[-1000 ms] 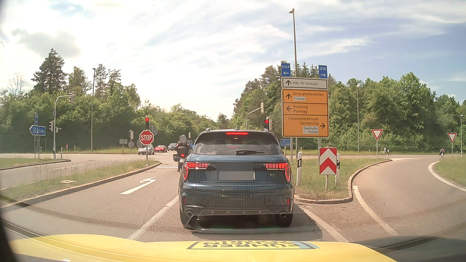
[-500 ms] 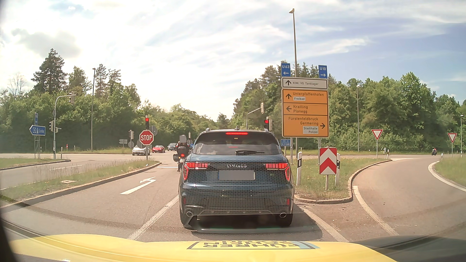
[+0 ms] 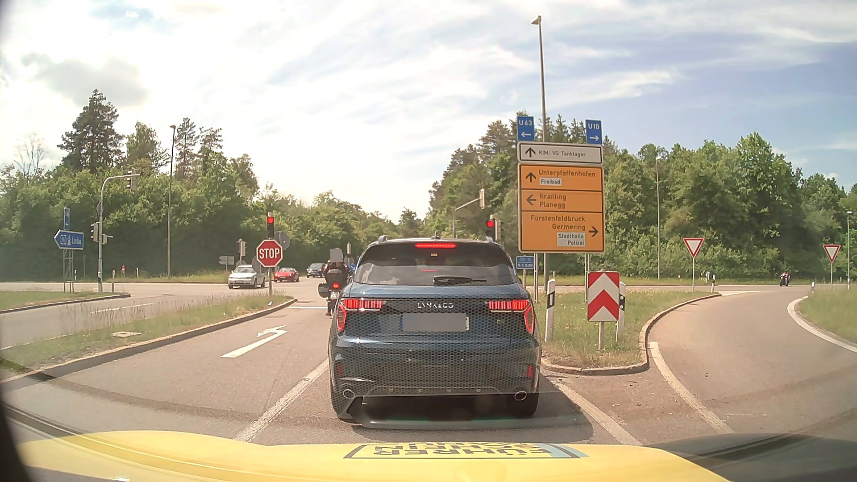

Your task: Follow the waypoints while adhering to traffic rules and regulations

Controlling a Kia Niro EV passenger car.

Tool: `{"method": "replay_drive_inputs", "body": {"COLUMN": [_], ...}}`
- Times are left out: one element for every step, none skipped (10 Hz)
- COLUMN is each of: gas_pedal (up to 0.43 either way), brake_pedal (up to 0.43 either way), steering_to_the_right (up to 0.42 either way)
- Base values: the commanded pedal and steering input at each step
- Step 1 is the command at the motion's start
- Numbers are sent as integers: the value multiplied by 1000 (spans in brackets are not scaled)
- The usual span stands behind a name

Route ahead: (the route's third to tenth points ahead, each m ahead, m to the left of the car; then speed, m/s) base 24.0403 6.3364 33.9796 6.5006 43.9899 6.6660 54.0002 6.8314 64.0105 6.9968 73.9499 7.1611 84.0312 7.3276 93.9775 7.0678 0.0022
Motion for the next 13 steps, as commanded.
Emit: {"method": "replay_drive_inputs", "body": {"gas_pedal": [0, 0, 0, 0, 0, 0, 0, 0, 0, 0, 0, 0, 0], "brake_pedal": [207, 201, 207, 201, 201, 201, 201, 201, 201, 201, 201, 195, 201], "steering_to_the_right": [-26, -26, -26, -26, -26, -26, -26, -26, -26, -26, -26, -26, -26]}}
